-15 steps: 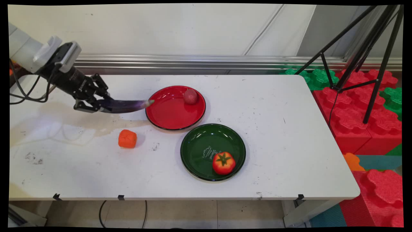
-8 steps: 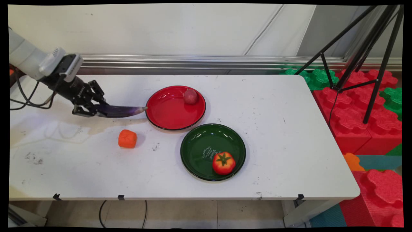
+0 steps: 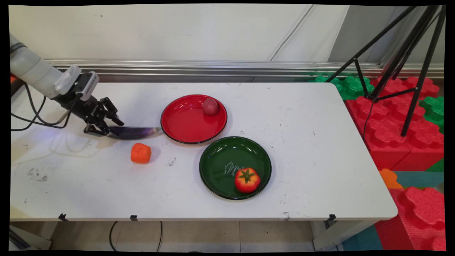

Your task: Place the picked object on the table

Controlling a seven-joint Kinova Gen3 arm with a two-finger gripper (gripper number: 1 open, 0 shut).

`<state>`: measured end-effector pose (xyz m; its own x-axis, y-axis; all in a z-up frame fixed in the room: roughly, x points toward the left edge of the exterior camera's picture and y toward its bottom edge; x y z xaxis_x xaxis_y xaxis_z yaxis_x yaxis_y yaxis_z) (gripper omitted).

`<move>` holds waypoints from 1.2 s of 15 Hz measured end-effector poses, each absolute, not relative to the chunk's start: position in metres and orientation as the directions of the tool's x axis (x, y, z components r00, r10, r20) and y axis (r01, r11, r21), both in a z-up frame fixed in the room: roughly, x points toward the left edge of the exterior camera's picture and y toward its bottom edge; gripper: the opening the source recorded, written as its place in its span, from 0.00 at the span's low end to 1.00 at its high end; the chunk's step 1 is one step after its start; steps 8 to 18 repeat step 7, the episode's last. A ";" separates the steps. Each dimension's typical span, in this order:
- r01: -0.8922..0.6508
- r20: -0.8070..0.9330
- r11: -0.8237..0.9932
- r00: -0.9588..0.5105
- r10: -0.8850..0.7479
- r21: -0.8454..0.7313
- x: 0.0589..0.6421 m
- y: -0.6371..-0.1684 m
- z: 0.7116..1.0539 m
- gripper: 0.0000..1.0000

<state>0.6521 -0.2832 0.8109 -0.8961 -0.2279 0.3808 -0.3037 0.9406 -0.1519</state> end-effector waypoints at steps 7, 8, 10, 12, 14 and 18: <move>-0.326 0.393 0.936 -0.885 -0.251 -0.135 0.656 -0.286 0.803 1.00; -0.326 0.393 0.936 -0.885 -0.251 -0.135 0.656 -0.286 0.803 1.00; -0.326 0.393 0.936 -0.885 -0.251 -0.135 0.656 -0.286 0.803 1.00; -0.326 0.393 0.936 -0.885 -0.251 -0.135 0.656 -0.286 0.803 1.00; -0.326 0.393 0.936 -0.885 -0.251 -0.135 0.656 -0.286 0.803 1.00; -0.326 0.393 0.936 -0.885 -0.251 -0.135 0.656 -0.286 0.803 1.00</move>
